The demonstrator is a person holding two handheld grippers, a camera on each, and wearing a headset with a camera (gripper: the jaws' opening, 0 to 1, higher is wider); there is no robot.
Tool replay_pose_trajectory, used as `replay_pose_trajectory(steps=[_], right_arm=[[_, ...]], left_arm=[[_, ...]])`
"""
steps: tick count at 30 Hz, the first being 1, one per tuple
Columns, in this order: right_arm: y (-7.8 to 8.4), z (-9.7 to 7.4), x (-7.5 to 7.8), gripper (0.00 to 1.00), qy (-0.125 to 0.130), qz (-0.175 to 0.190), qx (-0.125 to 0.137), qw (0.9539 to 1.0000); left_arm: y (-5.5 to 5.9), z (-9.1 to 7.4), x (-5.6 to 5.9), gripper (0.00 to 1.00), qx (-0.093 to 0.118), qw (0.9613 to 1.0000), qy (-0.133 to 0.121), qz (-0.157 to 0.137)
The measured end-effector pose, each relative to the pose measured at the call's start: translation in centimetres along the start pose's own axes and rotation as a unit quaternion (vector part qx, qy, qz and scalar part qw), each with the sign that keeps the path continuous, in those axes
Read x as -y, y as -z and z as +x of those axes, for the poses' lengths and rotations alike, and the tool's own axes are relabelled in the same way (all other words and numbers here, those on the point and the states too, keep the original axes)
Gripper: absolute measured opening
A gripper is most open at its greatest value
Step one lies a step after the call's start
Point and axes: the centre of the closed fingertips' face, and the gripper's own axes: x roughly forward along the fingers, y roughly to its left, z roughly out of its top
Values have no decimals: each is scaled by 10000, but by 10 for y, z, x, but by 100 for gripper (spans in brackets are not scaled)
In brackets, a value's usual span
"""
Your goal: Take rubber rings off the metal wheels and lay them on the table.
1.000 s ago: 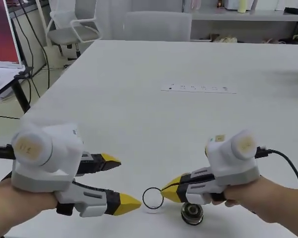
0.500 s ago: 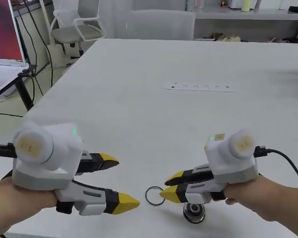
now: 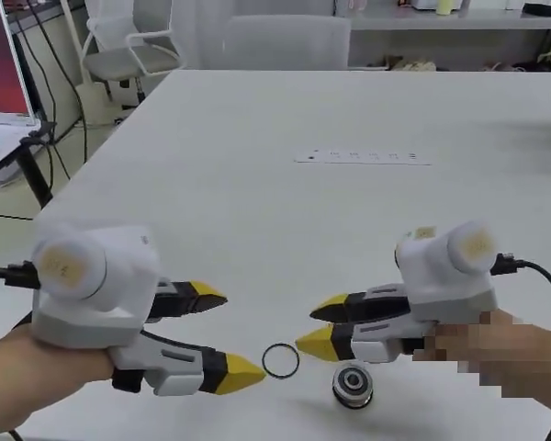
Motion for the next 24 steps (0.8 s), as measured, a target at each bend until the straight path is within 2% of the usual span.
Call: replay_pose_trajectory(steps=[8,18,24], right_arm=[[-1,-16,1,32,56,-13,91,9999],[7,-41,6,34,177,-24,56,9998],[11,-49,7,35,226,18,71,9997]], left_arm=[[-9,11,4,57,-28,9998,131,142],[-16,24,11,57,-67,9992,276,264],[-20,32,15,56,-102,9987,372,331]])
